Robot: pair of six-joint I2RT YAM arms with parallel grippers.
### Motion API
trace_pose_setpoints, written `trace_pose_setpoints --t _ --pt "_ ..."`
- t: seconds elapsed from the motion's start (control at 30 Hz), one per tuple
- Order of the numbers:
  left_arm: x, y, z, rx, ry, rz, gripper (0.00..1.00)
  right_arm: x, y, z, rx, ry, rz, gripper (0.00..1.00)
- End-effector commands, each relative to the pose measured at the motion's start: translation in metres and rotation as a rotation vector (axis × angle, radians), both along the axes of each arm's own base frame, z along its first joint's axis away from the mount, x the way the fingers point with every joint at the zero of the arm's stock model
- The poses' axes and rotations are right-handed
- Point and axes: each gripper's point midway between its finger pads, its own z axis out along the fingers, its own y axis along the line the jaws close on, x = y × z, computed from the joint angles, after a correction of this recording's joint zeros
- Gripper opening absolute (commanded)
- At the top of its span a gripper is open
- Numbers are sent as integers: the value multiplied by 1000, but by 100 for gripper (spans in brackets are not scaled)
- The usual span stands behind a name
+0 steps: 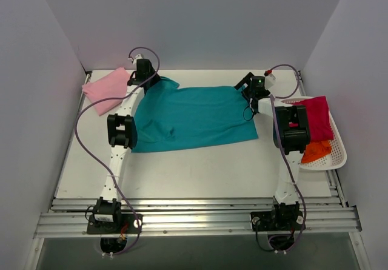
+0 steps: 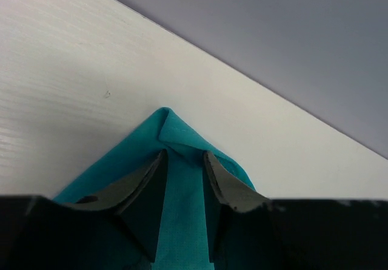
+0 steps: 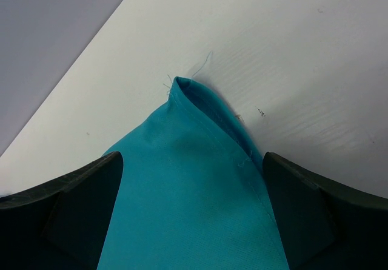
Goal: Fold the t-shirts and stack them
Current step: Fold the tshirt
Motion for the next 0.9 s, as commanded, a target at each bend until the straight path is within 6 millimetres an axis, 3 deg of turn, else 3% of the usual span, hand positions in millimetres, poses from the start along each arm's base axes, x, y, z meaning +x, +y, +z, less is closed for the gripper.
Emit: trace_pose_setpoints --t 0.0,0.07,0.17,0.47,0.5,0.57,0.6,0.63,0.7,0.73,0.77,0.87 --pt "7 6 -1 -17 -26 27 38 7 -1 55 15 -122 11 95" --pt "9 10 0 -14 -33 38 32 7 -2 56 21 -132 12 95" --pt "10 13 1 -14 -36 55 14 7 -2 53 27 -135 15 94" --pt "12 16 7 26 -60 62 2 10 -1 40 44 -126 15 91" --pt "12 15 18 28 -73 58 2 8 -2 40 47 -126 12 90" --pt "7 15 8 47 -48 59 2 7 -3 43 47 -133 5 90" --pt "5 13 22 53 -60 57 2 6 -3 46 49 -140 1 90" --pt "-3 12 7 76 -21 51 2 2 -3 42 52 -132 0 90" --pt "-8 7 16 90 -28 36 2 -4 -3 40 63 -132 -5 90" --pt "-15 5 2 98 -9 27 2 -6 -2 42 68 -138 -4 90" --pt "-16 4 20 104 -38 26 2 -8 -1 49 75 -153 -1 90" --pt "-21 8 33 127 -67 38 2 -14 2 58 70 -165 7 89"
